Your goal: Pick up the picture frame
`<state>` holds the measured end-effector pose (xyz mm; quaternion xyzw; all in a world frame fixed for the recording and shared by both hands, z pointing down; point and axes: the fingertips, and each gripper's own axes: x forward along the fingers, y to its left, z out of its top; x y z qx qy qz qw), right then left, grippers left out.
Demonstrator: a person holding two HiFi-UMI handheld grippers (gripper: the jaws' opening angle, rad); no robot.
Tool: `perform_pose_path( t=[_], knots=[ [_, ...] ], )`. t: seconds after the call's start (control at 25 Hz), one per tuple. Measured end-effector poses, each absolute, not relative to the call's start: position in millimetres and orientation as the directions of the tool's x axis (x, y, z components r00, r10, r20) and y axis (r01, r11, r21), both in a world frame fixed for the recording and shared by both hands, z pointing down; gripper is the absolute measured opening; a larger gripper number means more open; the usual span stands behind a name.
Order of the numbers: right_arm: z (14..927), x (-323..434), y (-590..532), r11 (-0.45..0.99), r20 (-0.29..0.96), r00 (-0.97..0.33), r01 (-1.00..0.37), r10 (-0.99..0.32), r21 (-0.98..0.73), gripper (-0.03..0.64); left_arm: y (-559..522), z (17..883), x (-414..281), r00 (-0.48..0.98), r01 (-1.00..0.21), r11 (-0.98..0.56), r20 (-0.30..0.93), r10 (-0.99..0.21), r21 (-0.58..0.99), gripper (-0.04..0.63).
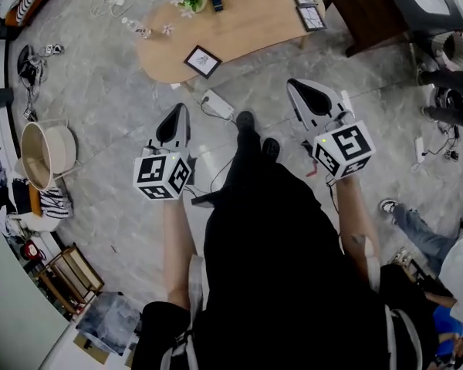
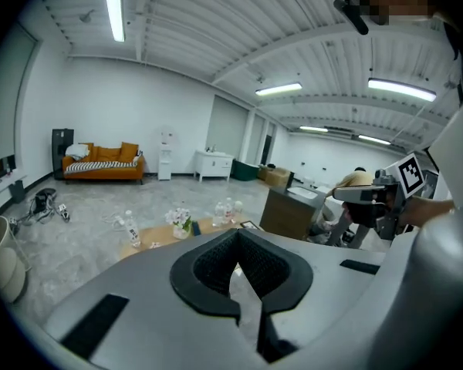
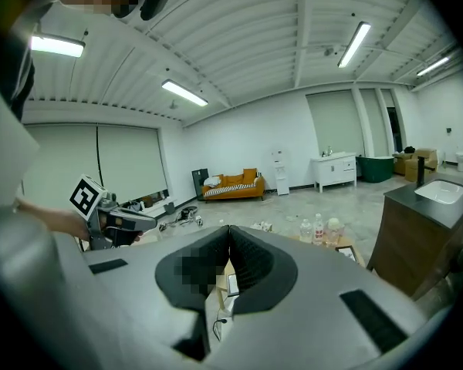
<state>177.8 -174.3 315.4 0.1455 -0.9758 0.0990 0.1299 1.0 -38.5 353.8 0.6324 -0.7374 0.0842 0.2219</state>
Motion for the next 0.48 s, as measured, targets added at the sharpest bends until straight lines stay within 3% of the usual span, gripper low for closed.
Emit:
perform_pose_path(
  t=[0.48],
  knots=[
    [295, 61, -213, 0.98, 0.323, -0.932, -0.193, -0.165, -0.054, 0.014, -82, 385, -110, -0.156, -0.929, 0.27, 0.393, -0.906, 0.254, 0.012]
  ],
)
